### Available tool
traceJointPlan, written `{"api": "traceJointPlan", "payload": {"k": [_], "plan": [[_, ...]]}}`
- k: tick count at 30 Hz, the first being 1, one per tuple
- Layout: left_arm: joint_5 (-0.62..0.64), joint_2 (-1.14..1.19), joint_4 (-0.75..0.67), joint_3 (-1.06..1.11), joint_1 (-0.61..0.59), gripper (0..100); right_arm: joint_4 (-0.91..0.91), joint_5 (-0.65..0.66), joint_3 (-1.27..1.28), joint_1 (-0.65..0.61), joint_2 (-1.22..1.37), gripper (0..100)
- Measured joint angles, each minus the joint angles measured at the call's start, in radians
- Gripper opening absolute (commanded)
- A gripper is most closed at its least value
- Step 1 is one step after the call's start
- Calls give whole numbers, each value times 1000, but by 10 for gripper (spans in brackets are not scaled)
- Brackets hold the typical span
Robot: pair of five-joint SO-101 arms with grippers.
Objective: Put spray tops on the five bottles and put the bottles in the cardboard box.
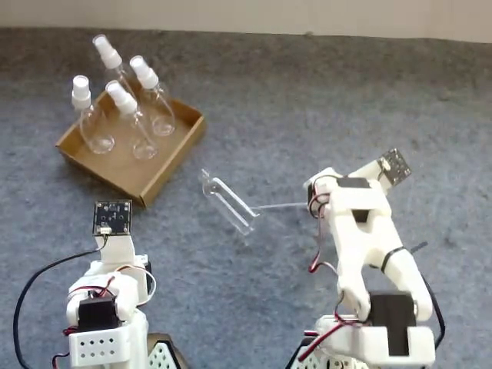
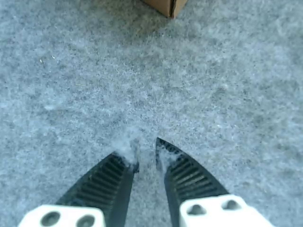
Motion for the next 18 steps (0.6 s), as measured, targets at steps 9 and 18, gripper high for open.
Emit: {"api": "traceJointPlan", "payload": {"k": [9, 18], "plan": [[0, 0, 0, 0, 0, 5, 0, 0, -140, 2, 169, 325], [0, 0, 0, 0, 0, 5, 6, -3, -224, 3, 262, 166]]}}
